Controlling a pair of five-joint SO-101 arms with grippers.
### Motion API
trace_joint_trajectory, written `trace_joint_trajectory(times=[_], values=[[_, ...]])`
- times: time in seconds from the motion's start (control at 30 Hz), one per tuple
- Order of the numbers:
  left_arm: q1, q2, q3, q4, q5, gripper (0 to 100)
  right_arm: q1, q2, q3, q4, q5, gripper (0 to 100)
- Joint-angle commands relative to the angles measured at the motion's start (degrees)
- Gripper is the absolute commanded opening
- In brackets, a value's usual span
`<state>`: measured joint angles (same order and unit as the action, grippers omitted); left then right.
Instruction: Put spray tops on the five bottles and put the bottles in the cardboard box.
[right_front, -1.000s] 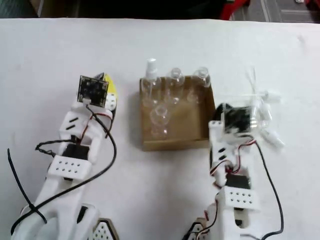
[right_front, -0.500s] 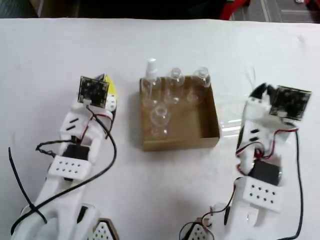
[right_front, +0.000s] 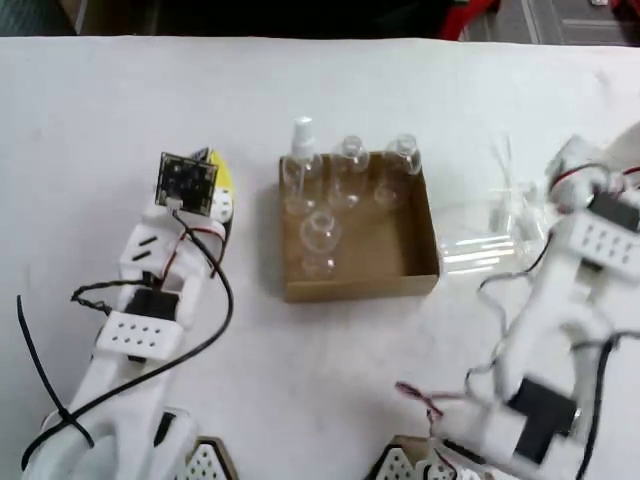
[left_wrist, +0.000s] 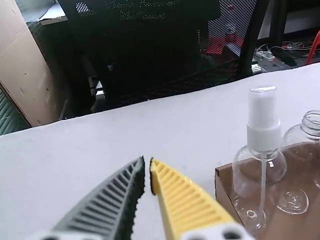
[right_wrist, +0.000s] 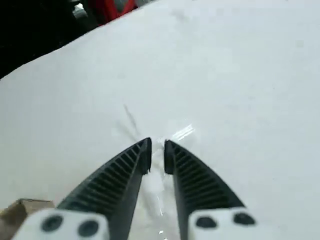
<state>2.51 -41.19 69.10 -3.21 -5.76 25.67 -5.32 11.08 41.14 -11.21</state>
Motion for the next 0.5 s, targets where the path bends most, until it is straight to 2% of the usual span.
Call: trace_joint_trajectory(times=[0.0,0.23,0.47], values=[[0.04,-0.31,-0.62,-1.58,-0.62,2,0.31,10.24,-12.75,3.56,-5.80,11.4],[0.04,-0.31,-0.62,-1.58,-0.62,2,-1.27,26.68,-24.70,4.09,-7.56,12.1],[0.31,-0.22,-0.62,-1.58,-0.62,2,-1.27,39.52,-37.98,10.07,-20.04,12.3]])
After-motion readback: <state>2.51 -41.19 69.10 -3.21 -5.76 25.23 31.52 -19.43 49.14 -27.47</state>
